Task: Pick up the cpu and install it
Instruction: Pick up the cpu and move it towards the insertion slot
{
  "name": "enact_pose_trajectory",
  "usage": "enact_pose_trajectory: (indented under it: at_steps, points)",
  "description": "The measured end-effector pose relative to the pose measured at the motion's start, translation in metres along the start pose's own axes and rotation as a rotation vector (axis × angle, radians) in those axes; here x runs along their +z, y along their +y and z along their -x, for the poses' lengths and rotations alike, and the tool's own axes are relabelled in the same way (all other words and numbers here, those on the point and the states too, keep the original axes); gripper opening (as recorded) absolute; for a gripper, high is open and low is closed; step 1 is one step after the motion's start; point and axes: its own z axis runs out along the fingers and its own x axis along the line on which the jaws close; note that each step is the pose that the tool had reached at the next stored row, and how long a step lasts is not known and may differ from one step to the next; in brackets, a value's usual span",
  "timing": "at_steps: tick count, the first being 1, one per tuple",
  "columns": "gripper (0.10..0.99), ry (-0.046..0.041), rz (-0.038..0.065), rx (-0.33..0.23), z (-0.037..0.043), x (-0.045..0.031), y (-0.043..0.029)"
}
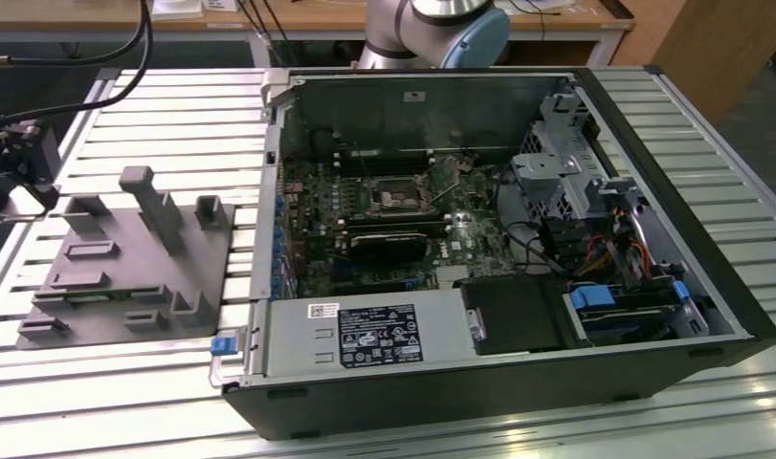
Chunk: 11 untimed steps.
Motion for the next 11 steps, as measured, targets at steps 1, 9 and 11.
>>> enact_pose_trajectory:
  at_steps: [1, 9, 11]
  points:
    - [0.525, 0.0, 0.0, 0.0, 0.0, -0.0007, 0.0001]
    - [0.525, 0.0, 0.0, 0.0, 0.0, -0.0053, 0.0004]
    - [0.525, 0.0, 0.0, 0.0, -0.0001, -0.0064, 0.0004]
